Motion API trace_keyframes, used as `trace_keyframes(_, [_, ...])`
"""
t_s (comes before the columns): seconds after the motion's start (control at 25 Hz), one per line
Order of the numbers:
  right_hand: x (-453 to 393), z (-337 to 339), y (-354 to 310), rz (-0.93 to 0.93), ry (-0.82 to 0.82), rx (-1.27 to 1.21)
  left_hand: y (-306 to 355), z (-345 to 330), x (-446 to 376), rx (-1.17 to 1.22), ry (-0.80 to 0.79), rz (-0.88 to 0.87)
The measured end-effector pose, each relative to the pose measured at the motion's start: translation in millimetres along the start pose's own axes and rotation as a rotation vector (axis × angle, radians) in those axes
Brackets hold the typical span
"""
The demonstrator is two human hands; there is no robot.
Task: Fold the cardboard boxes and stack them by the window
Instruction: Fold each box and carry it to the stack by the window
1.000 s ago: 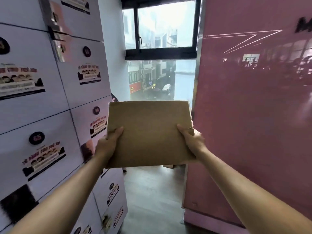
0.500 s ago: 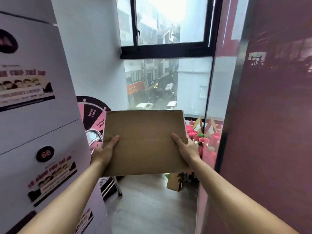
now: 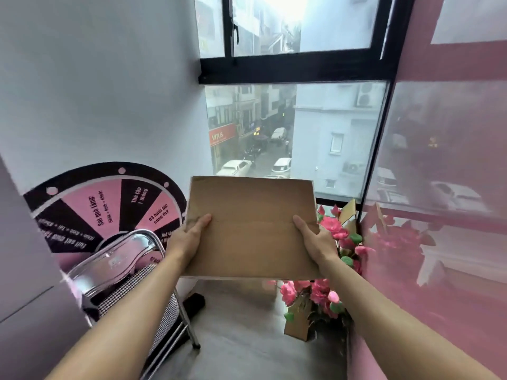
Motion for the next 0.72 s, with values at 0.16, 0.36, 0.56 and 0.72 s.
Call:
trace_keyframes(0.16, [-91,-21,-12,0.009,0.050,-0.003,28,-28,-98,0.008,-0.033,-0.035])
trace_keyframes(0.36, [-208,-55,10,-0.038,0.039,0.021,20,-77,-219,0.018,-0.047,0.040])
trace_keyframes(0.56, [-344,-96,17,-0.044,0.003,0.078,20,-113,-333,0.031,-0.013,0.078])
trace_keyframes(0.72, [-445,-151,15,-0.049,-0.064,0.102,22,-120,-422,0.029,0.023,0.122])
Point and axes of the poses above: each hand's wrist, its own x-axis away from the middle knuckle, its own z-axis out of the back of the hand, y = z × x, the point moved 8 cm from there along -x, towards the middle knuckle, and after that the axes turned 10 degrees about -x, right-handed, at the moved point
